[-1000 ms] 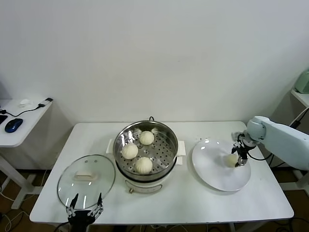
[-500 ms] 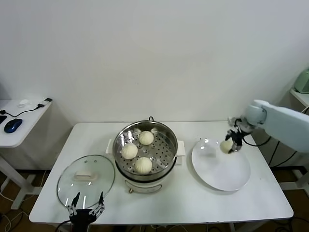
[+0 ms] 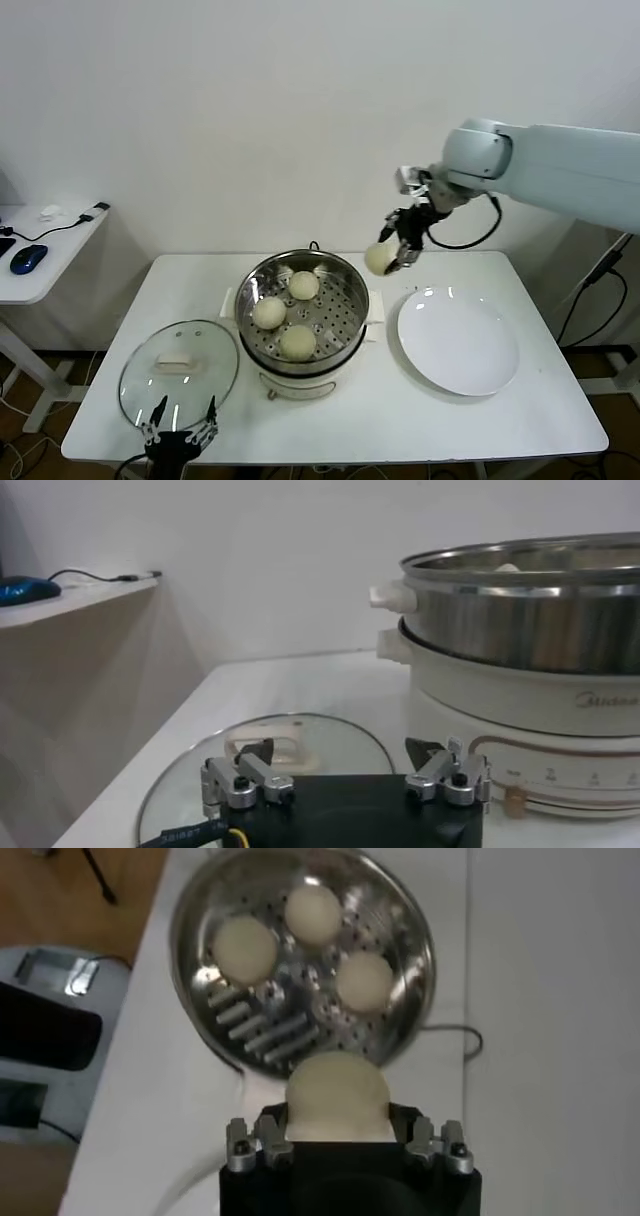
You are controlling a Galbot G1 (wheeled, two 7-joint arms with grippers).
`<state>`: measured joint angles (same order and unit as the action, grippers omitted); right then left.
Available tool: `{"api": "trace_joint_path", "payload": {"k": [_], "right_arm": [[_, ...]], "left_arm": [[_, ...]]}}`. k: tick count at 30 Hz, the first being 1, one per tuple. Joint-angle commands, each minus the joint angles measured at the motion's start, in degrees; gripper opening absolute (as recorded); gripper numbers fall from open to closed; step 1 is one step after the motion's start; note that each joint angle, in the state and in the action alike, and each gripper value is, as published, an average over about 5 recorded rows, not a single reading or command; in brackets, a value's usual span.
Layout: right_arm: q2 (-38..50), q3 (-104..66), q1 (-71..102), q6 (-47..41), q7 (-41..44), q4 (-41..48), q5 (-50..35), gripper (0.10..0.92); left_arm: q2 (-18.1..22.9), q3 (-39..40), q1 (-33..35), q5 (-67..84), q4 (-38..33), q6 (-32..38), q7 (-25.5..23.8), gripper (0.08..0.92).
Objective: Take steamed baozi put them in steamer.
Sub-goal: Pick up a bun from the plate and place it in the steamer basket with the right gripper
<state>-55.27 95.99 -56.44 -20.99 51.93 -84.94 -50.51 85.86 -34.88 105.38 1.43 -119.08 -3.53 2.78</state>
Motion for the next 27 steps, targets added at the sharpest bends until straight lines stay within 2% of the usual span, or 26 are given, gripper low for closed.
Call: {"api": "trace_joint_path", "payload": {"k": [1, 10, 27], "right_arm": [[-11.11, 3.27, 2.31, -7.91, -9.56, -7.24, -9.9, 0.667], [-14.07, 0.15, 13.34, -8.61, -11.24, 2.73, -1.98, 0.669], [-15.34, -0.13, 17.63, -7.38, -10.7, 8.61, 2.98, 0.671]], "left_arm": [[-0.06, 0.06, 0.08, 0.08, 0.11, 0.02, -0.01, 0.823], [0.31, 0.03, -0.07, 0.08, -0.62, -0.37, -0.17, 0.823], [0.04, -0.33, -0.95, 0.18, 0.56, -0.22, -0.23, 0.823]]}}
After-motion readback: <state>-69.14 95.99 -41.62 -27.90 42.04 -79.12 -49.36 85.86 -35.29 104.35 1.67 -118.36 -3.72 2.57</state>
